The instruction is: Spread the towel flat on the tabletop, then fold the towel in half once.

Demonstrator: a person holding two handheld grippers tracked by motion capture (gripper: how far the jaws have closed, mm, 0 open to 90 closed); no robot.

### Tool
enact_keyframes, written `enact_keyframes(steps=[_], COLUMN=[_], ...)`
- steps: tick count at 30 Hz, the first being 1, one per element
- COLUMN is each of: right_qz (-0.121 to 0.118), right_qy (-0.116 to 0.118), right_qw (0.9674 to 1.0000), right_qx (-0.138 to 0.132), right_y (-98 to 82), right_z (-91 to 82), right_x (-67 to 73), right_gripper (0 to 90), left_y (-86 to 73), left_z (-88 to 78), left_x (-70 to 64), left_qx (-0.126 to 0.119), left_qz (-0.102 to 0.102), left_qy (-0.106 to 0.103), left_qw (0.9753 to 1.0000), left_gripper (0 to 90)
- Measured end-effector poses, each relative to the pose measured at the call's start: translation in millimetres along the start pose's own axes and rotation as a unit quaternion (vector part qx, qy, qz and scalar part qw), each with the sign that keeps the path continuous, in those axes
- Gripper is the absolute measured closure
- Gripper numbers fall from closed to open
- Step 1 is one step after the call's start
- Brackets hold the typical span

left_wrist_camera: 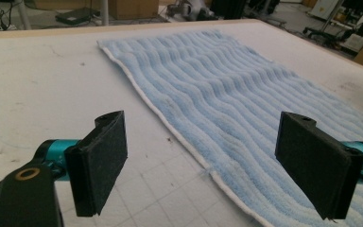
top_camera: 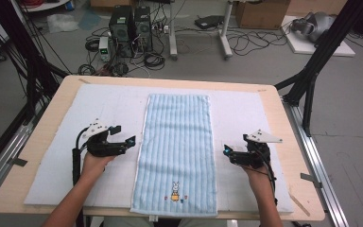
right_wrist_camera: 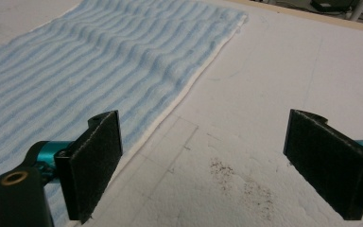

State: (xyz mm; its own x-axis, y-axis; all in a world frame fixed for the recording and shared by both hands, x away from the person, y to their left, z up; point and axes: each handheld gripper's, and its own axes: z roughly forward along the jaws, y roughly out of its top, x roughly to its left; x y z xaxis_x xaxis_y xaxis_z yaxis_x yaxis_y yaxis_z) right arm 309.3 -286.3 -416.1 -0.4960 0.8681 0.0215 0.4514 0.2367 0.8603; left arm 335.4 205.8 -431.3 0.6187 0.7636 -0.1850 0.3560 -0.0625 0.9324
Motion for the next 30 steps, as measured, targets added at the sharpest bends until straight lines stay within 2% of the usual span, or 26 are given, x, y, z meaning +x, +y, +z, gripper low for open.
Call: enact_keyframes(steps=[4,12,17,22,27,28,30], right_qz=[0.001,-0.001,0.008,0.006,0.004,0.004,0.006], right_qy=[0.001,-0.007,-0.005,-0.003,-0.003,-0.001,0.002], right_qw=[0.9999,0.9999,0.9999,0.9999,1.0000,0.9999,1.0000], right_qx=[-0.012,-0.010,-0.009,-0.007,-0.008,-0.009,-0.007], right_y=[-0.6,-0.9,-2.4,-1.9,-2.1,-2.1,-2.0], right_z=[-5.0,-7.4,-7.1,-6.4,-5.9,-5.8,-4.6], right_x=[-2.8,-4.1,-4.5,-3.6,-4.7,-4.8,-3.8], right_gripper=[11.1,11.0,11.0,11.0,11.0,11.0,11.1], left_y=[0.9,-0.5,2.0,9.3,23.6,25.3,28.0], left_z=[-3.0,-1.1,0.7,9.9,26.7,30.6,41.7], left_x=[1.2,6.9,9.9,18.2,23.4,23.6,22.6], left_qx=[-0.001,0.005,0.004,0.011,0.012,0.011,0.028], left_qz=[-0.001,-0.017,-0.023,-0.037,-0.049,-0.049,-0.037], left_qy=[0.000,-0.005,-0.001,-0.009,-0.010,-0.009,0.002], left_qw=[1.0000,0.9998,0.9997,0.9992,0.9987,0.9987,0.9989], left_gripper=[18.0,18.0,18.0,18.0,17.9,18.0,18.0])
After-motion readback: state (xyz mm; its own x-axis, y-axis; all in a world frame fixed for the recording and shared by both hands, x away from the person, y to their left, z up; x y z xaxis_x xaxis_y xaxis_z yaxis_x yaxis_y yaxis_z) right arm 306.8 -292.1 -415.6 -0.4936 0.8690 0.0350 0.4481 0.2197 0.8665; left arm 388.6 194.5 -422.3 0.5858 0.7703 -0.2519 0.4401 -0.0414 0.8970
